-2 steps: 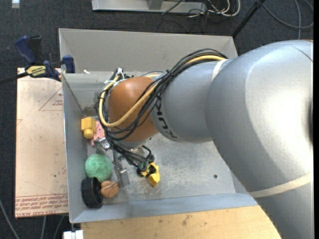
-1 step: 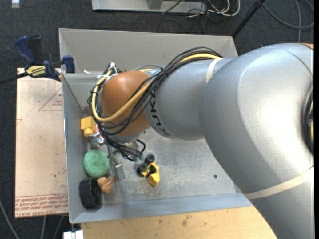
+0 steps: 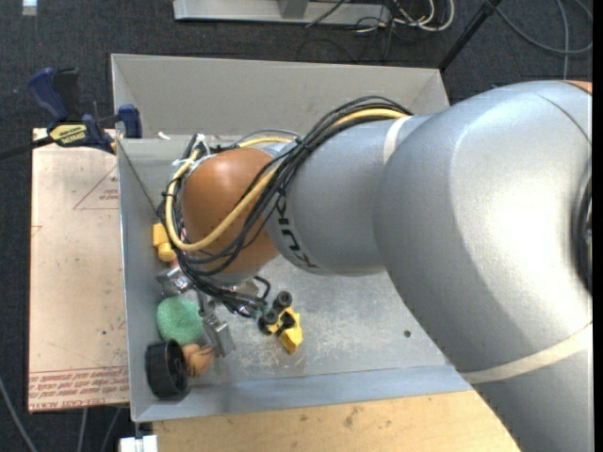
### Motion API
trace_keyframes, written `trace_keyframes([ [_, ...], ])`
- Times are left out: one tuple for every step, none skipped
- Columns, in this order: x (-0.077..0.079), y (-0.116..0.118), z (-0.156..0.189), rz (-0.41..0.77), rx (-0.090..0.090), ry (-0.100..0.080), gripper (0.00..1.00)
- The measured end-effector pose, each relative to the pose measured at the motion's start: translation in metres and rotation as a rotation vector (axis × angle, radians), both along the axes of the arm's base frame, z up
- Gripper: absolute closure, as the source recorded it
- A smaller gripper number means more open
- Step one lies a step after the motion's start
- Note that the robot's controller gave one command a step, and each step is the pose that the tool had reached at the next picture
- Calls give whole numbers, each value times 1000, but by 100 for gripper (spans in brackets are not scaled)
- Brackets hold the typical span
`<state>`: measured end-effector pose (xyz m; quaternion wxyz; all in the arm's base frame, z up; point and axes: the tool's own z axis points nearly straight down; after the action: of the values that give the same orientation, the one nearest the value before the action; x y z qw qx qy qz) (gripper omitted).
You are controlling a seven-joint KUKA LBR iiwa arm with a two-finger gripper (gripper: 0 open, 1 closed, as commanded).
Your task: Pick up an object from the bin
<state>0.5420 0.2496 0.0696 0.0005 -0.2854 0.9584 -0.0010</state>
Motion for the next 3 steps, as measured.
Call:
trace_keyframes([
  [-30, 13, 1, -7, 1, -4, 100],
  [-30, 12, 1, -11, 2, -3, 100],
  [-44, -6, 64, -35, 2, 3, 100],
])
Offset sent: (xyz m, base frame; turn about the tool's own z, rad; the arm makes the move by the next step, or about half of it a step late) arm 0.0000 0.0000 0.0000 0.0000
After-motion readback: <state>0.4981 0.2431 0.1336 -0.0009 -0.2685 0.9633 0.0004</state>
